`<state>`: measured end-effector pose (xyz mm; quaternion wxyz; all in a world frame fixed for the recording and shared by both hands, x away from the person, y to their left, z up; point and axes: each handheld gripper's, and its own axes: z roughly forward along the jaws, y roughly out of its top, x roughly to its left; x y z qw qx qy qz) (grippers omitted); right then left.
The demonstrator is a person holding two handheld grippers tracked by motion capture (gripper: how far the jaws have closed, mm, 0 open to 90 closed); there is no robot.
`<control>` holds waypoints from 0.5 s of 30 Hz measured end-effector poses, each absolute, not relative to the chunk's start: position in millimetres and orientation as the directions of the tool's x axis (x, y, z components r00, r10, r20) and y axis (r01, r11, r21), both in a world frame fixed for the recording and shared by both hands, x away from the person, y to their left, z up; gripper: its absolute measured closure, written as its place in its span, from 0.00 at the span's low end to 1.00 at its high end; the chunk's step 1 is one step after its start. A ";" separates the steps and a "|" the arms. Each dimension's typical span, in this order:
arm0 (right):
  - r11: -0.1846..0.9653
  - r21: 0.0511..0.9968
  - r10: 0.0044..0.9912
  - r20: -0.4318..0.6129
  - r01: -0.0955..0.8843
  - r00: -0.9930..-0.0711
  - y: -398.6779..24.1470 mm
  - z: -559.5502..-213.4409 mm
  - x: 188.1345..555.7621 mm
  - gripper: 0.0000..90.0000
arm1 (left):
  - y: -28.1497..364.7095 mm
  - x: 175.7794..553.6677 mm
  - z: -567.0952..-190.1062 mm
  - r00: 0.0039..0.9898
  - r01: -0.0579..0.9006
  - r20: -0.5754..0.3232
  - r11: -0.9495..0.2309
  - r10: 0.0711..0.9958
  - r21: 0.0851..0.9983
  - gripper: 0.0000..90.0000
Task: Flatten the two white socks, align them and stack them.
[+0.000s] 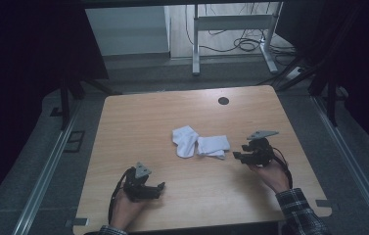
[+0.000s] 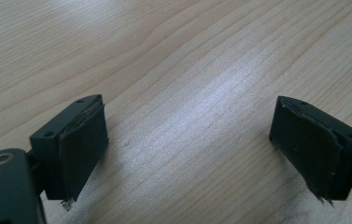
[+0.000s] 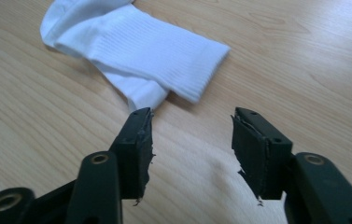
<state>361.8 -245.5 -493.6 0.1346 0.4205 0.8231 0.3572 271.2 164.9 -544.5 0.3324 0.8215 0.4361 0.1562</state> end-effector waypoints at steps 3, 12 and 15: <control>0.394 0.702 0.787 0.075 0.592 -0.612 -240.9 -493.3 366.4 0.56 | 164.8 271.2 -544.5 0.571 0.613 -0.033 -0.398 0.821 0.682 0.13; 0.403 0.702 0.794 0.051 0.588 -0.606 -216.5 -491.5 390.7 0.65 | 164.8 271.2 -544.5 0.571 0.613 -0.033 -0.398 0.820 0.682 0.13; 0.402 0.700 0.798 0.048 0.590 -0.601 -211.5 -494.4 397.3 0.67 | 164.8 271.2 -544.5 0.571 0.613 -0.033 -0.398 0.820 0.683 0.13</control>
